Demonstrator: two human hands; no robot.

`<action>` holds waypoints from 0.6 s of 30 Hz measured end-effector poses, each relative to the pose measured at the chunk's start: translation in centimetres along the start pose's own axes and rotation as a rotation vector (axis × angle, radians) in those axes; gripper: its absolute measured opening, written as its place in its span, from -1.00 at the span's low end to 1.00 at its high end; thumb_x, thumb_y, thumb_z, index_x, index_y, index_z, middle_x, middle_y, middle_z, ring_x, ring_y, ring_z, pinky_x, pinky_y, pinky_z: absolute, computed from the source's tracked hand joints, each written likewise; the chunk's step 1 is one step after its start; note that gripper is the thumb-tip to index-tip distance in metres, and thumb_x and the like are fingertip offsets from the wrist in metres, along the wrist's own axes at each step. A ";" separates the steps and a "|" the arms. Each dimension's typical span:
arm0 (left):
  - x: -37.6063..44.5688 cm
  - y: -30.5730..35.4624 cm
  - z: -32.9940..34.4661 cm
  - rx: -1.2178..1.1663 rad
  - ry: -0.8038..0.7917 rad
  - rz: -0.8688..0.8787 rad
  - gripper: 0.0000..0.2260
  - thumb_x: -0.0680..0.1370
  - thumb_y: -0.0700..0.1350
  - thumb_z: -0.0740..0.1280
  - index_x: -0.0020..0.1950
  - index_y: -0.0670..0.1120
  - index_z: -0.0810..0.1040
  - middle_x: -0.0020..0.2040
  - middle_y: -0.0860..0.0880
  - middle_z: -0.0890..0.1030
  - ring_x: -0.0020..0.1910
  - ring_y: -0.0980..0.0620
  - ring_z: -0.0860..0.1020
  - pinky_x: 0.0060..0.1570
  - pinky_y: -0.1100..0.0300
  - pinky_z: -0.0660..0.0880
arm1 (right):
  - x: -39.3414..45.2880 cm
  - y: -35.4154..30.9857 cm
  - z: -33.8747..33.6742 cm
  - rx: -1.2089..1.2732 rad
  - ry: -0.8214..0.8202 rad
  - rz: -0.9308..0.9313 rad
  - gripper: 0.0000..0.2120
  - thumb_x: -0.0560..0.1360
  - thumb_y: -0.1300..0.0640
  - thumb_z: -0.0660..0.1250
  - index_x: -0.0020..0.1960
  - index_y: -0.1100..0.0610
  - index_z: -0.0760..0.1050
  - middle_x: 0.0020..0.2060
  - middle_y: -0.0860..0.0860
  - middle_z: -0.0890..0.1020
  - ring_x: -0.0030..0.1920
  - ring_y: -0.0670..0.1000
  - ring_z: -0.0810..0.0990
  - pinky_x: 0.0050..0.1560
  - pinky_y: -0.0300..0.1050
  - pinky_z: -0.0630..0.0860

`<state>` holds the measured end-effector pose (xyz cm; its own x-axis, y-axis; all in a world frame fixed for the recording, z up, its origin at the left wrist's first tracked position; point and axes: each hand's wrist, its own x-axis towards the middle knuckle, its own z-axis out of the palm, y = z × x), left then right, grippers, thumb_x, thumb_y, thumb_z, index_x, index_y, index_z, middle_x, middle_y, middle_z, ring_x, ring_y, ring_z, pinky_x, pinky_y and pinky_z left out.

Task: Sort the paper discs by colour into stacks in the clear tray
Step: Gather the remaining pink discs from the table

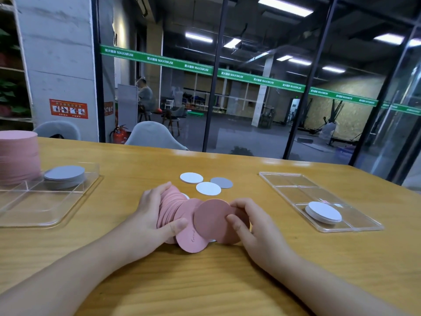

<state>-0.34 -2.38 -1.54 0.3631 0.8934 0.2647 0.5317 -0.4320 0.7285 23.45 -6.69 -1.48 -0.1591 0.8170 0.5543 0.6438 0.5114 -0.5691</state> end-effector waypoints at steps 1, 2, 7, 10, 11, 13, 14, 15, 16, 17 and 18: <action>0.0 -0.1 0.0 0.004 -0.004 -0.001 0.01 0.18 0.54 0.23 0.49 0.20 -0.10 0.35 0.28 0.04 0.29 0.33 0.15 0.22 0.37 0.12 | 0.0 -0.1 0.1 -0.005 0.010 0.008 -0.78 0.56 0.18 0.25 0.00 -0.16 0.37 -0.11 -0.20 0.56 -0.05 -0.19 0.52 -0.06 -0.40 0.41; 0.0 -0.2 -0.1 0.006 -0.005 -0.003 0.09 0.07 0.60 0.20 0.48 0.22 -0.11 0.33 0.31 0.03 0.29 0.34 0.14 0.23 0.37 0.12 | 0.1 -0.2 0.3 -0.007 0.018 0.008 -0.79 0.56 0.17 0.24 0.00 -0.15 0.36 -0.10 -0.20 0.55 -0.05 -0.19 0.52 -0.06 -0.39 0.41; -0.1 0.2 0.3 0.014 0.000 0.027 0.11 -0.07 0.62 0.24 0.39 0.33 -0.09 0.28 0.34 0.07 0.28 0.37 0.17 0.21 0.39 0.15 | 0.4 -1.4 2.7 0.051 -0.018 -0.080 -0.82 0.51 0.16 0.15 0.09 -0.04 0.32 0.16 -0.20 0.40 0.18 -0.26 0.40 0.17 -0.40 0.32; -0.1 0.7 0.8 0.015 0.022 0.047 -0.05 0.07 0.37 0.37 0.35 0.34 -0.04 0.32 0.26 0.14 0.27 0.34 0.22 0.17 0.46 0.16 | 0.8 -2.2 4.0 0.137 -0.114 -0.035 -0.62 0.54 0.18 0.11 0.33 -0.03 0.21 0.36 -0.23 0.24 0.36 -0.34 0.19 0.36 -0.43 0.12; -0.2 0.8 0.9 0.002 0.034 0.044 -0.09 0.13 0.28 0.39 0.38 0.30 0.00 0.33 0.24 0.16 0.26 0.34 0.24 0.16 0.47 0.16 | 1.0 -2.4 4.2 0.191 -0.136 0.008 -0.57 0.56 0.20 0.10 0.40 -0.03 0.16 0.36 -0.24 0.25 0.36 -0.36 0.19 0.36 -0.43 0.11; -0.2 0.9 0.9 -0.009 0.050 0.031 -0.12 0.24 0.13 0.47 0.43 0.22 0.05 0.34 0.21 0.18 0.25 0.31 0.26 0.17 0.43 0.18 | 1.4 -2.6 4.4 0.327 -0.137 0.084 -0.56 0.57 0.19 0.10 0.41 -0.05 0.17 0.30 -0.31 0.30 0.28 -0.43 0.26 0.30 -0.46 0.17; -0.2 1.0 0.9 -0.006 0.052 0.022 -0.13 0.28 0.08 0.49 0.45 0.19 0.05 0.35 0.20 0.19 0.25 0.28 0.27 0.18 0.40 0.19 | 1.5 -2.6 4.5 0.349 -0.119 0.090 -0.58 0.54 0.15 0.10 0.39 -0.06 0.22 0.26 -0.33 0.34 0.25 -0.43 0.30 0.27 -0.46 0.20; -0.3 1.1 0.7 -0.008 0.046 0.012 -0.12 0.27 0.08 0.49 0.45 0.18 0.05 0.35 0.19 0.19 0.26 0.26 0.28 0.19 0.38 0.20 | 1.6 -2.6 4.4 0.317 -0.093 0.076 -0.60 0.52 0.11 0.09 0.35 -0.07 0.26 0.23 -0.34 0.37 0.24 -0.40 0.33 0.26 -0.45 0.23; -0.5 1.2 0.5 -0.016 0.037 0.003 -0.10 0.23 0.11 0.48 0.45 0.19 0.05 0.36 0.19 0.20 0.27 0.24 0.29 0.20 0.37 0.21 | 1.6 -2.4 4.2 0.256 -0.064 0.057 -0.62 0.51 0.09 0.09 0.32 -0.07 0.31 0.20 -0.35 0.39 0.24 -0.36 0.35 0.25 -0.41 0.27; -0.7 1.3 0.3 -0.026 0.021 -0.009 -0.08 0.19 0.14 0.46 0.45 0.20 0.05 0.36 0.18 0.21 0.28 0.22 0.30 0.21 0.35 0.23 | 1.8 -2.0 4.0 0.180 -0.028 0.038 -0.66 0.52 0.11 0.10 0.28 -0.05 0.34 0.17 -0.34 0.41 0.23 -0.32 0.37 0.25 -0.36 0.30; -1.0 1.4 -0.1 -0.032 0.001 -0.023 -0.09 0.21 0.12 0.47 0.45 0.22 0.06 0.36 0.18 0.23 0.28 0.21 0.33 0.21 0.33 0.26 | 2.0 -1.5 3.9 0.104 0.011 0.029 -0.71 0.55 0.15 0.13 0.26 -0.02 0.37 0.14 -0.30 0.43 0.22 -0.27 0.38 0.24 -0.32 0.32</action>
<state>-0.01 -3.81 -0.73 0.3499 0.9033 0.2481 0.5155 -0.4068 0.7541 19.28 -4.79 -1.86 -0.1330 0.8292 0.5429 0.5666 0.5131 -0.6448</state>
